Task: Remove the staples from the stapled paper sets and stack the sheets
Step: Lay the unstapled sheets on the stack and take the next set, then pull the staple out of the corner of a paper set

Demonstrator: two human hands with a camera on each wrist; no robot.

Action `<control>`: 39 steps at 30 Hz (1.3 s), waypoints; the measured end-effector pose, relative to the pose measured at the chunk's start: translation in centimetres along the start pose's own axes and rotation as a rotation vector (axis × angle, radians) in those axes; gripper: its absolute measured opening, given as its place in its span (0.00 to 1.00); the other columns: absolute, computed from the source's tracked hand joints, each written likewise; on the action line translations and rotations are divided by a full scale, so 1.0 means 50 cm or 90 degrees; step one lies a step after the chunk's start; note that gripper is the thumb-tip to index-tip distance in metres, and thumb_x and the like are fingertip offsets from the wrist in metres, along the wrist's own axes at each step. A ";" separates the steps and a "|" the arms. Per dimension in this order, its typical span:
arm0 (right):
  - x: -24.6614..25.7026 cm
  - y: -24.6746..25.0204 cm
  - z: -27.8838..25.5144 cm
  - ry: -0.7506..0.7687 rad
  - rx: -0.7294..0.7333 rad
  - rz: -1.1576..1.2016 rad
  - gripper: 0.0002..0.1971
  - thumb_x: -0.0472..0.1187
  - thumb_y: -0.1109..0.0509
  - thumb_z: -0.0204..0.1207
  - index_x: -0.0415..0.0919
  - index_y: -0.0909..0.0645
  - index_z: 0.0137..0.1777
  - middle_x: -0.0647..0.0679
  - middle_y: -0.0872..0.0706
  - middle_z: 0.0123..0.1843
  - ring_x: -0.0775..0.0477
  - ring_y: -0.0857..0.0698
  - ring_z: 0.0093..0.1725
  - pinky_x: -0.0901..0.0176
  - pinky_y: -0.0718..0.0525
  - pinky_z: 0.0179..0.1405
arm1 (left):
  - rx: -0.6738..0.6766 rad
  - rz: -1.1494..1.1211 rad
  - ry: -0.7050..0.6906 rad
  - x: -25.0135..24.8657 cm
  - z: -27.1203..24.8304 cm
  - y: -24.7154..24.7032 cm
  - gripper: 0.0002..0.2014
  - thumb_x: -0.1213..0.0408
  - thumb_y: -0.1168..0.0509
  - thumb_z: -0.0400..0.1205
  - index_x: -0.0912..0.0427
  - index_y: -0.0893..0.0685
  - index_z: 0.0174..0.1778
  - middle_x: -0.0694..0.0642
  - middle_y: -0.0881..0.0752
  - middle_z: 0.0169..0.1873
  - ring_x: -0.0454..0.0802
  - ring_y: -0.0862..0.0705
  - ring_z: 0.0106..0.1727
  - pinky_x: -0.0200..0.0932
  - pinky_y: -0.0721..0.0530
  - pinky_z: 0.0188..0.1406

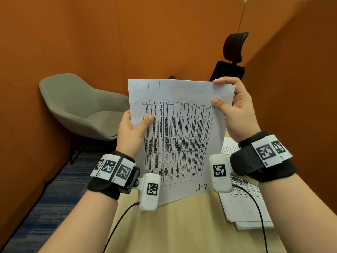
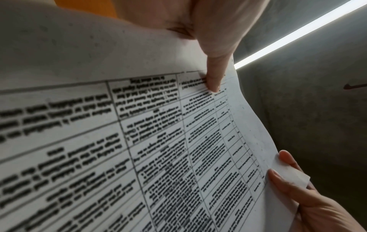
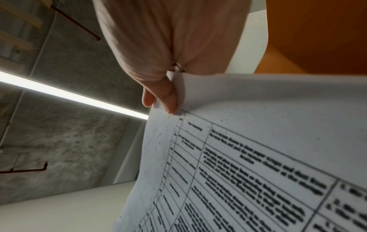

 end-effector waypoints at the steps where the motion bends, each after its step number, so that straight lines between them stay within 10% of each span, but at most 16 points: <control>1: 0.001 0.000 0.001 -0.001 0.000 -0.001 0.20 0.18 0.40 0.75 0.46 0.27 0.50 0.51 0.23 0.51 0.65 0.16 0.42 0.67 0.15 0.38 | -0.006 0.000 0.007 0.002 0.000 0.002 0.21 0.69 0.32 0.78 0.67 0.27 0.66 0.52 0.15 0.54 0.44 0.15 0.55 0.38 0.16 0.56; 5: 0.010 0.004 0.004 0.004 -0.001 0.001 0.20 0.18 0.39 0.74 0.47 0.26 0.49 0.52 0.21 0.50 0.63 0.16 0.43 0.64 0.15 0.39 | 0.019 0.011 0.023 -0.003 -0.002 0.002 0.15 0.67 0.32 0.78 0.63 0.20 0.61 0.56 0.13 0.56 0.51 0.14 0.58 0.47 0.17 0.59; 16: -0.042 0.037 0.014 -0.155 -0.025 0.014 0.22 0.21 0.38 0.76 0.48 0.28 0.60 0.40 0.14 0.48 0.50 0.11 0.40 0.59 0.13 0.36 | 0.023 0.036 0.066 0.024 -0.009 0.012 0.08 0.72 0.36 0.80 0.62 0.16 0.54 0.47 0.12 0.43 0.37 0.12 0.43 0.28 0.16 0.39; 20: -0.154 0.111 -0.020 -0.335 -0.023 -0.239 0.21 0.28 0.34 0.77 0.43 0.29 0.68 0.36 0.15 0.55 0.44 0.15 0.46 0.51 0.16 0.48 | 0.002 0.084 0.096 0.074 -0.025 0.027 0.14 0.72 0.37 0.81 0.66 0.20 0.62 0.53 0.15 0.50 0.38 0.16 0.45 0.25 0.16 0.40; 26: -0.320 0.195 -0.144 -0.595 0.341 -0.854 0.21 0.46 0.29 0.74 0.35 0.21 0.64 0.41 0.17 0.64 0.41 0.19 0.62 0.50 0.21 0.63 | -0.032 0.161 0.169 0.138 -0.046 0.061 0.16 0.69 0.35 0.81 0.70 0.20 0.64 0.62 0.15 0.57 0.50 0.17 0.52 0.39 0.23 0.53; 29: -0.341 0.192 -0.174 -0.621 0.386 -0.902 0.16 0.45 0.30 0.74 0.35 0.19 0.56 0.43 0.14 0.50 0.43 0.17 0.50 0.56 0.19 0.51 | -0.044 0.160 0.189 0.151 -0.054 0.066 0.15 0.68 0.35 0.81 0.70 0.19 0.63 0.60 0.15 0.54 0.50 0.17 0.51 0.39 0.24 0.53; 39: -0.372 0.216 -0.172 -0.615 0.369 -0.936 0.14 0.37 0.28 0.72 0.34 0.22 0.56 0.42 0.15 0.53 0.44 0.17 0.50 0.58 0.18 0.51 | -0.033 0.098 0.207 0.163 -0.061 0.063 0.09 0.68 0.36 0.81 0.59 0.18 0.57 0.49 0.14 0.42 0.40 0.16 0.44 0.29 0.20 0.40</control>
Point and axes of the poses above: each hand's wrist, its own z-axis towards the middle knuckle, its own y-axis out of the back of the hand, x = y × z, the point moved 8 cm from there along z, towards the middle knuckle
